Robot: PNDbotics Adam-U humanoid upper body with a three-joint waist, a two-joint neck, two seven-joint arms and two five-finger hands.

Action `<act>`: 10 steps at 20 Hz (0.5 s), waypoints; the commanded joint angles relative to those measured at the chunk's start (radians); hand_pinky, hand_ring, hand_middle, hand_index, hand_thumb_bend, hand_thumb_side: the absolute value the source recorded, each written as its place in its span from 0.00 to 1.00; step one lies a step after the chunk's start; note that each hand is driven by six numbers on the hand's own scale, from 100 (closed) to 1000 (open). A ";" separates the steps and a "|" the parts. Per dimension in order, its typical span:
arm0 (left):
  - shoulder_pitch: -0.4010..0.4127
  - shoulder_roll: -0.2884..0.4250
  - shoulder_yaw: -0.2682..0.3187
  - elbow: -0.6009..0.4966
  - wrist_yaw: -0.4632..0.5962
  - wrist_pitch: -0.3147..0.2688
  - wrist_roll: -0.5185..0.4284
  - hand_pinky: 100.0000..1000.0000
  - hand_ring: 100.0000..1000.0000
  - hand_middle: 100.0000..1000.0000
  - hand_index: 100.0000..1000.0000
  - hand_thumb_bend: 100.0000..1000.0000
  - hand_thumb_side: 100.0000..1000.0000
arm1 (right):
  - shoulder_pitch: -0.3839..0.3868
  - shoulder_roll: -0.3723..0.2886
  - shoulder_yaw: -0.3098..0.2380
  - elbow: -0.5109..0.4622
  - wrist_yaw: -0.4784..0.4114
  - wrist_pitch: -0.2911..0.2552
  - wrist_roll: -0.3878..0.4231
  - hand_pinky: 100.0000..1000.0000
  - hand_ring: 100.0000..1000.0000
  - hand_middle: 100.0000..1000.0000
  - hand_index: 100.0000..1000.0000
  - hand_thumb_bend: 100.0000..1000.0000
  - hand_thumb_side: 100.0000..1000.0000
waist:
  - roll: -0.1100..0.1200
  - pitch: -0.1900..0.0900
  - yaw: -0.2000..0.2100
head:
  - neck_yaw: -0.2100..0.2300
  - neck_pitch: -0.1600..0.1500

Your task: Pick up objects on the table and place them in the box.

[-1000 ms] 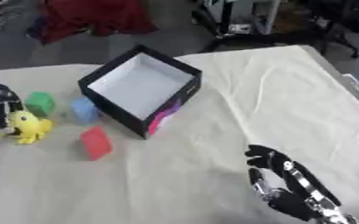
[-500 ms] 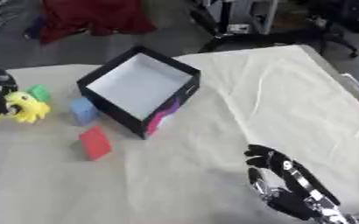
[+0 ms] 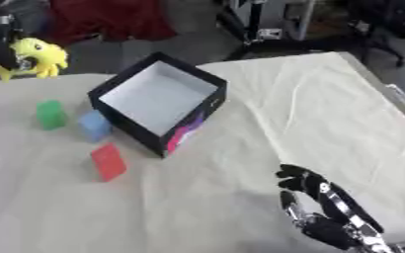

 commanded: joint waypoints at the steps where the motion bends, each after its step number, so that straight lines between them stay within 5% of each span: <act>1: -0.054 -0.091 -0.014 0.016 -0.049 0.018 0.034 0.55 0.41 0.37 0.49 0.22 0.18 | -0.004 -0.007 0.002 -0.009 -0.002 -0.002 0.005 0.84 0.77 0.79 0.90 0.00 0.40 | -0.010 -0.025 -0.005 | 0.013 -0.002; 10: -0.077 -0.323 -0.037 0.181 -0.191 0.023 0.167 0.62 0.48 0.45 0.58 0.30 0.21 | -0.017 -0.001 0.015 -0.009 -0.014 -0.004 0.019 0.84 0.77 0.79 0.90 0.00 0.40 | -0.021 -0.019 -0.046 | 0.026 -0.002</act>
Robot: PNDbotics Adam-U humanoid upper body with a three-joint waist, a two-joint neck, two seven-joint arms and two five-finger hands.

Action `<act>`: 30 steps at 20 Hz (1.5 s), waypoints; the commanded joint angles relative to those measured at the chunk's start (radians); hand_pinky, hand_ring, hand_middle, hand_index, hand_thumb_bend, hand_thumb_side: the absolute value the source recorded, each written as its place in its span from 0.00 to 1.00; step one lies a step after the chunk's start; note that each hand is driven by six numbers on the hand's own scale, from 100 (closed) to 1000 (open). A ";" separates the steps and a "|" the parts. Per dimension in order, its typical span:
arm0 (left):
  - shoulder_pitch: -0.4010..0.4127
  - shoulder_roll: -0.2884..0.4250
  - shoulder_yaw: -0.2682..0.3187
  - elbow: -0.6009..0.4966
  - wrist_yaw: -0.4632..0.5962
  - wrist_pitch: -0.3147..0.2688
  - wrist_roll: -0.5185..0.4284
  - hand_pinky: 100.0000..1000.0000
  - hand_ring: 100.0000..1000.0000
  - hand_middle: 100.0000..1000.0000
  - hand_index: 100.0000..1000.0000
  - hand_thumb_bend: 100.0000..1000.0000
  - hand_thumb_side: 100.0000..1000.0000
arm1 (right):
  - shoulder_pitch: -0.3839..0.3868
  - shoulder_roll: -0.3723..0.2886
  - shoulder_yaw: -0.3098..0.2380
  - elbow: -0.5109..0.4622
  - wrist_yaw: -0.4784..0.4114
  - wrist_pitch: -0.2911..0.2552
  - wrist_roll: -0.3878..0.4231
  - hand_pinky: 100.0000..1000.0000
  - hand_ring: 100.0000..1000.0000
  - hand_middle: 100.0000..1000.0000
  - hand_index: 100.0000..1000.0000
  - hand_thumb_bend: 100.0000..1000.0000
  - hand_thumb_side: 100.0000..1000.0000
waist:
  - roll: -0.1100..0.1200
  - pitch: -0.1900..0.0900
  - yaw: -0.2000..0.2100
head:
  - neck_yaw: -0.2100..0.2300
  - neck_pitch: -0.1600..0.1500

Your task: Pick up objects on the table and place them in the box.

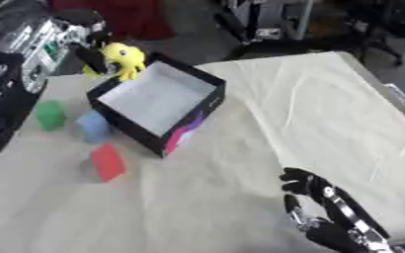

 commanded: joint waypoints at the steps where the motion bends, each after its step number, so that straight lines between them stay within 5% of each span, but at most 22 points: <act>1: -0.013 -0.042 0.005 0.044 -0.051 0.008 0.041 0.64 0.50 0.47 0.60 0.32 0.22 | -0.015 -0.002 0.003 -0.009 -0.009 -0.003 0.008 0.84 0.77 0.79 0.90 0.00 0.40 | -0.017 -0.019 -0.006 | 0.003 -0.002; 3: 0.002 -0.065 0.013 0.075 -0.077 0.026 0.074 0.69 0.56 0.54 0.66 0.45 0.25 | -0.018 -0.002 0.003 -0.009 -0.012 -0.002 0.010 0.84 0.77 0.79 0.90 0.00 0.40 | -0.018 -0.019 -0.011 | 0.000 -0.002; 4: 0.008 -0.072 0.017 0.089 -0.087 0.036 0.092 0.72 0.62 0.62 0.73 0.63 0.29 | -0.018 -0.002 0.003 -0.009 -0.014 -0.002 0.010 0.84 0.77 0.78 0.90 0.00 0.40 | -0.019 -0.018 -0.013 | -0.002 -0.002; 6: 0.017 -0.079 0.023 0.111 -0.101 0.056 0.124 0.77 0.71 0.72 0.81 0.80 0.33 | -0.020 -0.002 0.002 -0.009 -0.015 -0.002 0.011 0.84 0.77 0.78 0.90 0.00 0.41 | -0.019 -0.018 -0.015 | -0.007 -0.002; 9: 0.021 -0.070 0.032 0.123 -0.110 0.083 0.167 0.79 0.75 0.77 0.86 0.99 0.40 | -0.021 -0.002 0.001 -0.009 -0.016 -0.001 0.011 0.84 0.77 0.78 0.90 0.00 0.41 | -0.018 -0.018 -0.014 | -0.013 -0.002; 15: 0.006 0.028 0.045 0.050 -0.033 0.084 0.180 0.77 0.72 0.76 0.85 1.00 0.46 | -0.020 -0.002 -0.005 -0.008 -0.015 0.000 0.007 0.84 0.77 0.78 0.90 0.00 0.41 | -0.015 -0.019 -0.005 | -0.021 -0.002; 23: -0.023 0.246 0.108 -0.012 0.046 0.108 -0.030 0.79 0.73 0.76 0.84 0.92 0.42 | -0.011 -0.007 -0.010 -0.004 -0.006 0.002 0.001 0.84 0.77 0.78 0.90 0.00 0.40 | -0.003 -0.025 0.022 | -0.030 -0.002; 30: -0.017 0.279 0.128 -0.001 0.023 0.115 -0.090 0.79 0.73 0.76 0.84 0.91 0.42 | -0.010 -0.008 -0.010 -0.004 -0.004 0.001 -0.002 0.84 0.77 0.78 0.90 0.00 0.40 | -0.001 -0.025 0.024 | -0.031 -0.002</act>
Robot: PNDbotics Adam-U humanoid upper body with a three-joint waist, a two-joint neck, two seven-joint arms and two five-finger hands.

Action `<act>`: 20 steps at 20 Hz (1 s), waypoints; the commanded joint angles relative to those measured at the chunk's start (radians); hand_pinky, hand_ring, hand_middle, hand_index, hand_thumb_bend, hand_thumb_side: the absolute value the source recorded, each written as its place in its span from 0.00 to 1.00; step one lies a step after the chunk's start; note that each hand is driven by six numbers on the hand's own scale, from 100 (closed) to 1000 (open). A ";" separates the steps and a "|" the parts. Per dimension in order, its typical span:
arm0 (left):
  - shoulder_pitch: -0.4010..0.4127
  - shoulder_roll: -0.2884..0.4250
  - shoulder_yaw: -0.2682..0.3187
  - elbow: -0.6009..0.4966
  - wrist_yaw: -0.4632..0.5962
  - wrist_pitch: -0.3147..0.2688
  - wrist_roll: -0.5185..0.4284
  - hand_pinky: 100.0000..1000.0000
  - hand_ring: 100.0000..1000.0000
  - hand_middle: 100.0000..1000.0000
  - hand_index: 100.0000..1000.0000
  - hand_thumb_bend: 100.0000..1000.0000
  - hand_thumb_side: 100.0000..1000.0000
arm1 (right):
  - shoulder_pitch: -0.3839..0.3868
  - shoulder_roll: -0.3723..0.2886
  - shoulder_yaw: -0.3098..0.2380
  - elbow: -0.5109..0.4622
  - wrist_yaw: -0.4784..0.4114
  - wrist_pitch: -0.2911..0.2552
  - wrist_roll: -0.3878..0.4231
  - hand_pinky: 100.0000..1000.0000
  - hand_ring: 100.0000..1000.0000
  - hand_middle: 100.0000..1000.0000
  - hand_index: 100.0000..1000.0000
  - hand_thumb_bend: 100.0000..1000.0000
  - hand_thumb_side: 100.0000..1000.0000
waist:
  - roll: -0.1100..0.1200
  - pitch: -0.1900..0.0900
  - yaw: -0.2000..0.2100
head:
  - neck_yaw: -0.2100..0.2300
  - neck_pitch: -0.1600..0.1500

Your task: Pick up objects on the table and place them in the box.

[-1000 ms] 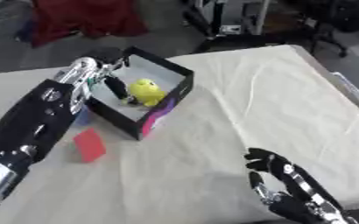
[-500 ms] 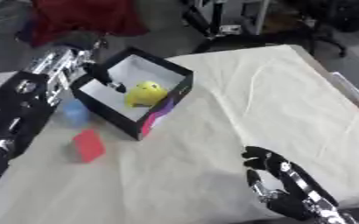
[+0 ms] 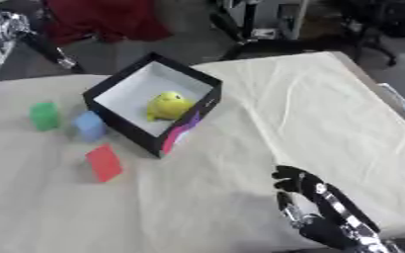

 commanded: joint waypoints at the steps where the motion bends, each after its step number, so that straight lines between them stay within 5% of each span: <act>1: -0.015 0.041 0.022 -0.005 -0.010 0.005 -0.015 0.78 0.71 0.74 0.83 0.84 0.34 | -0.004 -0.014 -0.012 -0.010 0.004 0.000 -0.007 0.84 0.77 0.78 0.90 0.00 0.40 | 0.000 -0.022 0.006 | -0.013 -0.002; 6: 0.069 0.013 0.110 0.106 -0.063 0.073 -0.060 0.77 0.70 0.73 0.83 0.80 0.30 | -0.007 -0.012 -0.012 -0.011 0.003 0.000 -0.008 0.84 0.77 0.78 0.90 0.00 0.40 | -0.005 -0.020 0.002 | -0.019 -0.002; 10: 0.071 -0.024 0.108 0.211 -0.025 0.120 -0.039 0.76 0.69 0.72 0.82 0.75 0.29 | -0.008 -0.011 -0.011 -0.011 0.001 0.000 -0.006 0.84 0.77 0.78 0.90 0.00 0.41 | -0.007 -0.020 -0.002 | -0.020 -0.002; 20: 0.073 -0.041 0.106 0.302 0.022 0.126 0.056 0.76 0.68 0.71 0.82 0.70 0.28 | -0.010 -0.011 -0.011 -0.011 0.000 0.001 -0.006 0.84 0.77 0.78 0.90 0.00 0.41 | -0.007 -0.020 -0.006 | -0.022 -0.002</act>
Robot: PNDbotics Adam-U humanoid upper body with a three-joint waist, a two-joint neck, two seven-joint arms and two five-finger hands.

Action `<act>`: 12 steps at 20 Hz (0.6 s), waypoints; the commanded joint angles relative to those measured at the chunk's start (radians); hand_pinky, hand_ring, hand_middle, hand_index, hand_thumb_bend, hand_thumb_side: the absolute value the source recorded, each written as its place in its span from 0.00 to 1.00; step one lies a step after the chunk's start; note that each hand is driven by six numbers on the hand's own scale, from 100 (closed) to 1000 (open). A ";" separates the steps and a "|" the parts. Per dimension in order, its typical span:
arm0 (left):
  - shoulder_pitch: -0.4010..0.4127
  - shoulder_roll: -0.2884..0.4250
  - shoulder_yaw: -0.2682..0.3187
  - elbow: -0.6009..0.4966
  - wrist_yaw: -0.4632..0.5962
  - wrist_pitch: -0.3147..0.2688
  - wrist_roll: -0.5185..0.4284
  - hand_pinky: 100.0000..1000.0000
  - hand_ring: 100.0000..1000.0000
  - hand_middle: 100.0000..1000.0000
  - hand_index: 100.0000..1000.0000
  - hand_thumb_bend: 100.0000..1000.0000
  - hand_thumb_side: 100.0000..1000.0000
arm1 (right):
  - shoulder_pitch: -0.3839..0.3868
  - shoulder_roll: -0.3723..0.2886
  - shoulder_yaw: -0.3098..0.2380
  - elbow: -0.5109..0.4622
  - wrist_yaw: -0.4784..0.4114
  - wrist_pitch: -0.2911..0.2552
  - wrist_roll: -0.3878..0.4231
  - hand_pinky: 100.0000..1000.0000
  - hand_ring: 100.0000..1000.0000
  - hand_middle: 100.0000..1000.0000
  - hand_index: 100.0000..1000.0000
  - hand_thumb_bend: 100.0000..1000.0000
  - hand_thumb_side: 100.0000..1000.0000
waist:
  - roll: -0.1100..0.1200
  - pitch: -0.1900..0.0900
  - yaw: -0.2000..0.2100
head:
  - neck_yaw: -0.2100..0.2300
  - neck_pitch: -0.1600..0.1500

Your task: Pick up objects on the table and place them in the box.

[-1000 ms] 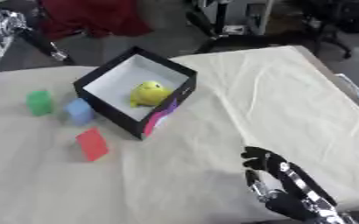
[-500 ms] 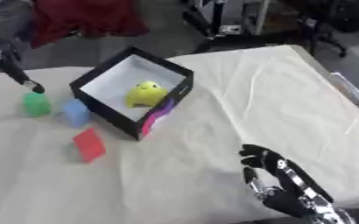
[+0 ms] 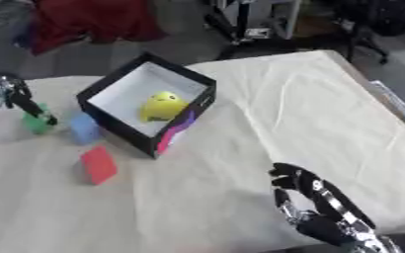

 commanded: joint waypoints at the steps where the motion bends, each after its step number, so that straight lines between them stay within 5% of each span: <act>1: -0.018 0.021 0.008 -0.001 0.010 0.001 0.017 0.75 0.67 0.70 0.81 0.59 0.27 | -0.009 -0.011 -0.005 -0.012 0.000 -0.001 -0.001 0.84 0.77 0.78 0.90 0.00 0.40 | -0.007 -0.019 -0.002 | -0.004 -0.002; 12: -0.009 0.014 0.018 0.045 0.009 0.016 0.068 0.76 0.69 0.72 0.82 0.47 0.23 | -0.013 -0.008 -0.004 -0.012 0.001 -0.001 -0.002 0.84 0.77 0.78 0.90 0.00 0.40 | -0.009 -0.008 -0.010 | -0.009 -0.002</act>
